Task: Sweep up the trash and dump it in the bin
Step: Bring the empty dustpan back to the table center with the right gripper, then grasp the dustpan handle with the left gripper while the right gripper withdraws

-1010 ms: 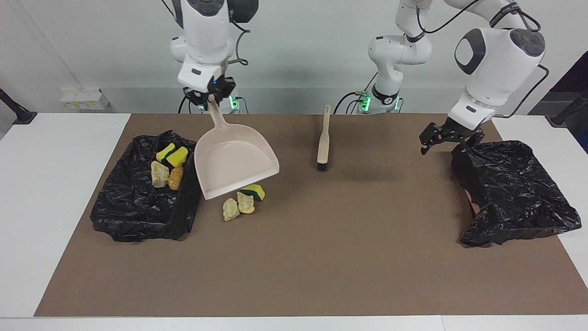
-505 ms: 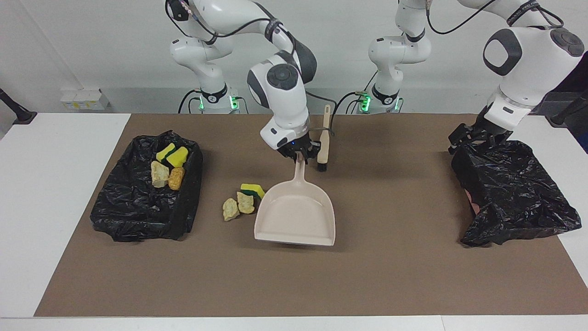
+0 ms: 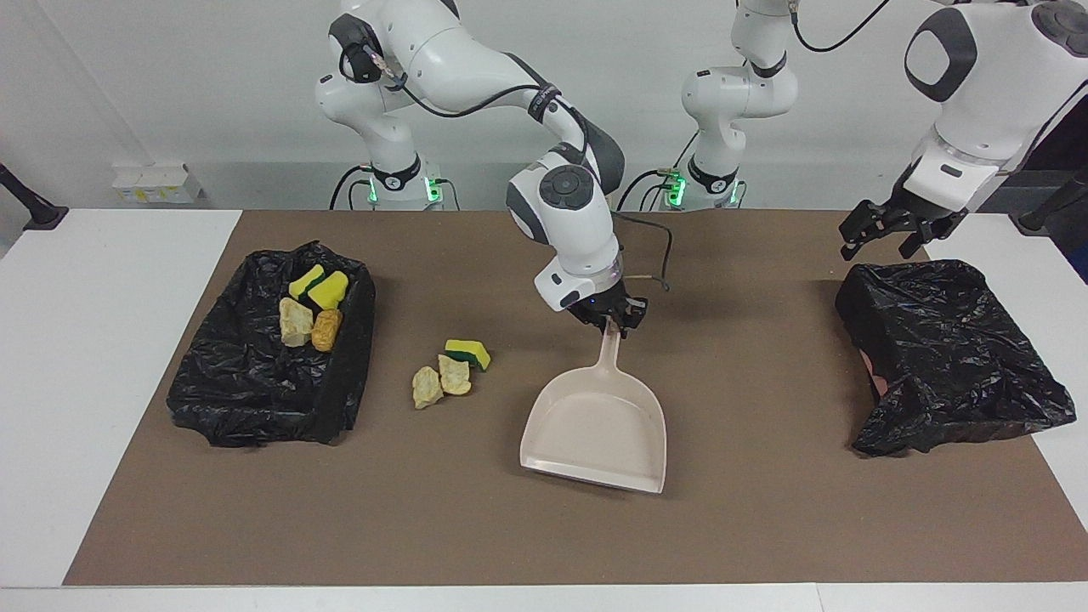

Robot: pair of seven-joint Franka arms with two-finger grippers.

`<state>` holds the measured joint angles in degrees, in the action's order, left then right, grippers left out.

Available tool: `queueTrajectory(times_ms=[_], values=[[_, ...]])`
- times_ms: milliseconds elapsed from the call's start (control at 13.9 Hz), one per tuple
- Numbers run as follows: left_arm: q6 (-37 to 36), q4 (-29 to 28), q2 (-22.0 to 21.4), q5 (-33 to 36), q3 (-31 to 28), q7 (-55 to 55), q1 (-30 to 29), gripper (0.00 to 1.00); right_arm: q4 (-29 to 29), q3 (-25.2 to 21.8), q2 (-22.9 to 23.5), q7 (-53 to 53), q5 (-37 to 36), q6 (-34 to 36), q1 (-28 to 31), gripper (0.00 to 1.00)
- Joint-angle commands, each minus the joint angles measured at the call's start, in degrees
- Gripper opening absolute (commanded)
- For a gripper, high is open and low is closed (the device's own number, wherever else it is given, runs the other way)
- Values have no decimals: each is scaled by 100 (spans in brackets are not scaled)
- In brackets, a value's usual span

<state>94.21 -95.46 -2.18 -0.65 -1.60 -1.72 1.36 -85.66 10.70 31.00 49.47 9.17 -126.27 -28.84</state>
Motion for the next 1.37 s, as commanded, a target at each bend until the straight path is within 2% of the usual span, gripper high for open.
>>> queueTrajectory(times_ms=[0, 144, 216, 288, 361, 505, 721, 865, 938, 1010, 1154, 1298], values=[[-106, -25, -142, 126, -7, 85, 110, 100, -564, 82, -103, -655, 199, -223, 53, 11], [-149, -43, -151, 109, -7, 23, 110, 100, -698, 91, -173, -869, 216, -127, 63, 15], [-158, -95, -169, 100, -7, -81, 110, 100, -698, 117, -182, -860, 208, -4, 63, 35], [-158, -122, -204, 100, -7, -169, 110, 100, -663, 134, -182, -869, 208, 127, 63, 95], [-158, -122, -204, 100, -7, -170, 110, 100, -611, 134, -217, -930, 155, 372, 71, 100], [-167, -140, -213, 100, -7, -205, 119, 100, -523, 65, -410, -1000, 50, 1109, 150, 100], [-123, -184, -152, 100, -7, -372, 241, 100, -531, 117, -744, -1648, -4, 2165, 1061, 100], [-70, -192, -90, 100, -7, -372, 504, 100, -487, 91, -875, -2561, -117, 2326, 1214, 100], [-44, -201, -46, 100, -7, -381, 627, 100, -496, 82, -1050, -2818, -483, 2413, 1179, 100], [52, -254, 24, 109, -7, -381, 794, 100, -505, 117, -1261, -2890, -817, 2631, 1240, 100], [316, -455, 68, 109, -7, -364, 1145, 100, -540, 91, -1551, -3082, -970, 2983, 1362, 100], [667, -658, 252, 117, -16, -329, 1576, 100, -549, 90, -1868, -3766, -1066, 3274, 1791, 100]])
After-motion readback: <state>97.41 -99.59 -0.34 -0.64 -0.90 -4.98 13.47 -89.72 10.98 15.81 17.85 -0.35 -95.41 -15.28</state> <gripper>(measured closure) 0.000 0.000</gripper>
